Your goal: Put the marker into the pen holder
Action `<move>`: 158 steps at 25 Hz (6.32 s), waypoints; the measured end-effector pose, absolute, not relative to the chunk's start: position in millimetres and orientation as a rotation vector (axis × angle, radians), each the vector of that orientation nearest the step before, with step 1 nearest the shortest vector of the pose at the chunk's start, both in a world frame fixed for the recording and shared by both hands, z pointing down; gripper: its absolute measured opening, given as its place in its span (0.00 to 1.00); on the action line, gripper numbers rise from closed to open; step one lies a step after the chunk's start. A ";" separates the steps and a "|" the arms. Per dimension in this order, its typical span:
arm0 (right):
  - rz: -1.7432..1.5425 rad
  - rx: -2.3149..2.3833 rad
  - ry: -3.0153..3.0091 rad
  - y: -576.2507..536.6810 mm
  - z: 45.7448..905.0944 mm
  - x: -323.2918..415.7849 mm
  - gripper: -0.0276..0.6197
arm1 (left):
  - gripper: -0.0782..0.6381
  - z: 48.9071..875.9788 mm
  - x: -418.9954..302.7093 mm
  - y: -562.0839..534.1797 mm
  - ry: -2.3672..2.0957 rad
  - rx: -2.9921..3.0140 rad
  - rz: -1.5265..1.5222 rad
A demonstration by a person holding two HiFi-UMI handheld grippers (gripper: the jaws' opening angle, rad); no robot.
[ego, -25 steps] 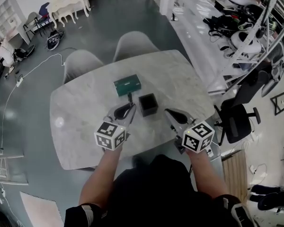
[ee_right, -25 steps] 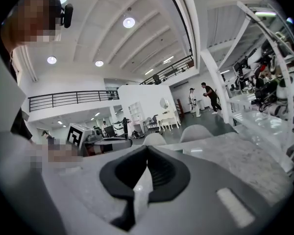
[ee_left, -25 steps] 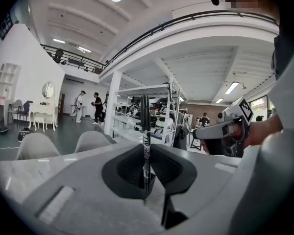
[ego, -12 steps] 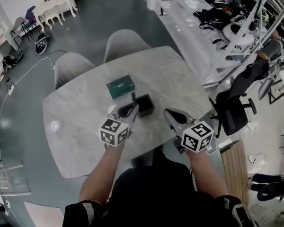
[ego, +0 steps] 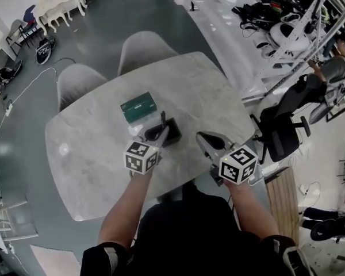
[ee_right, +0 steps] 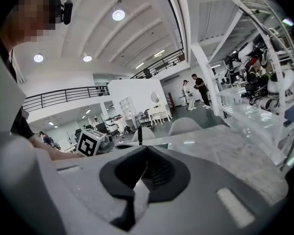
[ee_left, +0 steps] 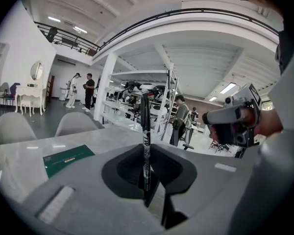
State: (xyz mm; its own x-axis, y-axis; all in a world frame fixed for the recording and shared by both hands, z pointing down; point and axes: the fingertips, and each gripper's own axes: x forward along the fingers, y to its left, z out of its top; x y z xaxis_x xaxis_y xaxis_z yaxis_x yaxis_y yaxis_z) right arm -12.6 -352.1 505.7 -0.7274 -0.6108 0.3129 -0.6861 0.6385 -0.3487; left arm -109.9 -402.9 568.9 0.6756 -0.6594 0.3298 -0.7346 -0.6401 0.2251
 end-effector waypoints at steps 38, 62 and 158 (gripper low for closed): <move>0.745 1.035 -2.654 -376.1 522.6 7.6 0.05 | 0.18 664.2 -89.3 -438.7 -1.042 2.309 0.884; 0.750 1.061 -2.629 -370.9 529.1 15.0 0.05 | 0.15 644.7 -107.0 -434.2 -1.106 2.317 0.772; 0.202 1.156 -2.907 -329.1 379.2 74.3 0.05 | 0.12 400.5 -119.9 -329.2 -1.468 2.639 0.168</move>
State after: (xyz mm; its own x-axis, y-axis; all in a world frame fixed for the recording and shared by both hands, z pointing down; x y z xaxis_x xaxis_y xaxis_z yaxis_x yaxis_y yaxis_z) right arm 74.3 -329.1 379.2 -0.7279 -0.6836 0.0534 -0.6844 0.7196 -0.1171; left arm -119.9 -329.2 400.5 0.5244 -0.8375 0.1536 -0.8505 -0.5237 0.0482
